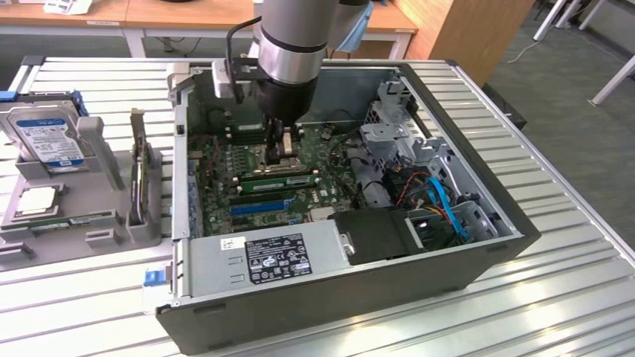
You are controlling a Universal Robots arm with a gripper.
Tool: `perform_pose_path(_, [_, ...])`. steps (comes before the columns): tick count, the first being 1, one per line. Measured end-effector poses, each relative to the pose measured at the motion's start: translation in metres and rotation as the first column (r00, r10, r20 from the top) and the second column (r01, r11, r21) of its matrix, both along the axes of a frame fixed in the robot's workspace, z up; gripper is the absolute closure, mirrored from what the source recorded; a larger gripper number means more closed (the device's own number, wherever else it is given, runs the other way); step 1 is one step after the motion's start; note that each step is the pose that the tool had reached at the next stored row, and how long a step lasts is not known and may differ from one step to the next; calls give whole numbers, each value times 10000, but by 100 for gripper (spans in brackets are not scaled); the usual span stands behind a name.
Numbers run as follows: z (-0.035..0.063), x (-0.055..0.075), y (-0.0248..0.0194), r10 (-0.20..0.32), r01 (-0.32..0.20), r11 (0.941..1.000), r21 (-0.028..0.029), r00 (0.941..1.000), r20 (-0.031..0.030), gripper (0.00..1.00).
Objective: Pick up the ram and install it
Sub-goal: 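Press down the ram until it locks into place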
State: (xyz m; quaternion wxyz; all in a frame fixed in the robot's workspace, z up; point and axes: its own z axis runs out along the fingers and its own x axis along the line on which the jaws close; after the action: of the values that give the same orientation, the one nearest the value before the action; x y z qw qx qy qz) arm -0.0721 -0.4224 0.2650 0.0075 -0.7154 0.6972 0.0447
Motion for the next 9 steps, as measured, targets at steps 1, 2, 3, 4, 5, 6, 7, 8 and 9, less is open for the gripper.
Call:
perform_pose_path(1, [0, 14, 0, 1, -1, 10000, 0, 10000, -7, 90])
perform_pose_path(2, [0, 28, 0, 1, -1, 10000, 0, 10000, -17, 90])
perform_pose_path(3, [0, 43, 0, 1, -1, 10000, 0, 10000, -27, 90])
perform_pose_path(4, [1, 57, -1, 0, 0, 10000, 0, 10000, -39, 90])
perform_pose_path(5, [1, 72, -1, 0, 0, 10000, 0, 10000, -49, 90])
perform_pose_path(6, [1, 86, -2, 0, 0, 10000, -1, 10000, -57, 90])
perform_pose_path(7, [2, 101, -3, 0, 0, 10000, -2, 10000, -63, 90])
perform_pose_path(8, [2, 115, -3, 0, 0, 10000, -2, 10000, -69, 90])
perform_pose_path(9, [1, 127, -3, 0, 0, 10000, 0, 10000, -73, 90])
